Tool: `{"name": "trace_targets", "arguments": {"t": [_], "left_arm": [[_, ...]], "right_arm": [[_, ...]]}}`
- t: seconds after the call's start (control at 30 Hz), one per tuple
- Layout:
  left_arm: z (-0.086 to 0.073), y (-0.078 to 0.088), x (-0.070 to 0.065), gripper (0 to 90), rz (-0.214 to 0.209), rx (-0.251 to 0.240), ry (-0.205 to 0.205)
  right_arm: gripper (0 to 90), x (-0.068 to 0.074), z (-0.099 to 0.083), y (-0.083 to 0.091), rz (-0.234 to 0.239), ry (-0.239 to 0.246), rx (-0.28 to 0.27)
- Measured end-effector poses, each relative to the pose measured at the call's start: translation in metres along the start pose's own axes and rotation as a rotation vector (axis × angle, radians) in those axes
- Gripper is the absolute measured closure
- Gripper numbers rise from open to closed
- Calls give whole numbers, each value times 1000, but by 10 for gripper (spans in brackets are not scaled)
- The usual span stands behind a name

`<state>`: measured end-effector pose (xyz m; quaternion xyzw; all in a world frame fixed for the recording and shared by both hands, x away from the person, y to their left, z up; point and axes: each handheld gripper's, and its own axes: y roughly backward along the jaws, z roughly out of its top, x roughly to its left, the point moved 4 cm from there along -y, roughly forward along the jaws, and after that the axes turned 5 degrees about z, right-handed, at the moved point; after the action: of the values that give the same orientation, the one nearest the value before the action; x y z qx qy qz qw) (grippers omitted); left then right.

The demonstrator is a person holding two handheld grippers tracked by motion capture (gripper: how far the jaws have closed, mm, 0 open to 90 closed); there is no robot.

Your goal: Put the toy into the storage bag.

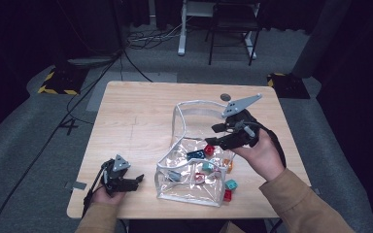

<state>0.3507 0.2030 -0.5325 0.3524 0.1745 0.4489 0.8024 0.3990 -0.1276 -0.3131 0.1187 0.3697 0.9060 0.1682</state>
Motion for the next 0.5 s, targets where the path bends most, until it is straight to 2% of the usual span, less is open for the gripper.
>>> {"name": "trace_targets", "arguments": {"t": [0.27, 0.5], "left_arm": [[0, 0, 0, 197, -2, -1, 0], [0, 0, 0, 197, -1, -1, -1]], "right_arm": [[458, 3, -8, 28, -20, 2, -83], [457, 0, -19, 51, -58, -11, -122]]}}
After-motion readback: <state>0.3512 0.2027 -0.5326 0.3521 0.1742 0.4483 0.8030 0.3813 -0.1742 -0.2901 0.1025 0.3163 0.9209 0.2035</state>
